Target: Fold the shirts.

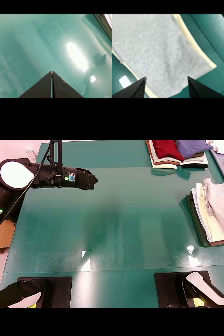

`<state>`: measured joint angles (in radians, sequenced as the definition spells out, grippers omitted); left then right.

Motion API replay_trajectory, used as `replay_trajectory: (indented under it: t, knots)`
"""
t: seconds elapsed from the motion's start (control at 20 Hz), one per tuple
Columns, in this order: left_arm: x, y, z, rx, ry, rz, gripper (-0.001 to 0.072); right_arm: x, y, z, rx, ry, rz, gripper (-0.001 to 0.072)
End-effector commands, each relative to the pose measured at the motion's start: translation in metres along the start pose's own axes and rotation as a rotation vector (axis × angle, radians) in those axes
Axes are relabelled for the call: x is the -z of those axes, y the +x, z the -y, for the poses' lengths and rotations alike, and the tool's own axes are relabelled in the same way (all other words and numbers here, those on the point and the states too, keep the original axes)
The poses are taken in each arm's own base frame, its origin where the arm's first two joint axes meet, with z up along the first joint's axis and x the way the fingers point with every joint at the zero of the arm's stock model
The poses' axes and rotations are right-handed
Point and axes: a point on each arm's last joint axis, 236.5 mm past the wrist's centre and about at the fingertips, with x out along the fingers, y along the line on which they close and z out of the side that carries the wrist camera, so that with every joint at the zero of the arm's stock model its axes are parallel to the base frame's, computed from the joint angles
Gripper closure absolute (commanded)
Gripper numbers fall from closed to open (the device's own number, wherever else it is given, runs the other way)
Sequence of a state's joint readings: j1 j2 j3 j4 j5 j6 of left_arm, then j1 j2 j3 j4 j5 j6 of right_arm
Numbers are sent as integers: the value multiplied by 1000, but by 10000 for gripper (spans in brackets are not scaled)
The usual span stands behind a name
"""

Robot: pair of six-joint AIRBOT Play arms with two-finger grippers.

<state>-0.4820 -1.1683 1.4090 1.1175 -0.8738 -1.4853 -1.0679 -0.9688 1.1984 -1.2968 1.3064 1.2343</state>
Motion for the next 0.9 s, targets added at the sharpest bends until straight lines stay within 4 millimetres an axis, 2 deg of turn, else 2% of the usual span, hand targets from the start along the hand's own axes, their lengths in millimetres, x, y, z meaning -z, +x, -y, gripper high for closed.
replay_trajectory:
  t: [0.0,0.05,0.1,0.2,0.3,0.45,0.5,0.55,0.6,0.65,0.75,0.85]
  knots:
    - [0,0,0,0,1,2,688,-29,-31,-14,-29,8,158,116]
    - [-2,0,0,0,0,7,688,-49,-45,-37,-94,-8,227,116]
    - [-2,0,0,-1,1,9,688,-67,-62,-69,-187,-33,293,116]
    - [-1,0,0,0,0,5,688,-87,-94,-138,-363,-118,381,117]
    - [0,0,0,0,0,0,688,-82,-116,-204,-497,-245,401,118]
    - [-1,0,0,0,0,3,688,-42,-138,-290,-680,-431,357,126]
    - [-1,0,0,0,0,3,688,-27,-143,-310,-719,-489,340,210]
    - [0,0,0,0,0,2,688,-13,-149,-327,-759,-538,326,350]
    - [-1,0,0,0,0,3,688,2,-155,-343,-792,-589,314,560]
    - [-1,0,0,0,0,5,688,15,-161,-355,-825,-629,301,697]
    - [-1,0,0,0,0,6,688,34,-173,-374,-884,-682,289,698]
    - [-1,0,0,0,0,6,688,44,-180,-384,-915,-706,284,698]
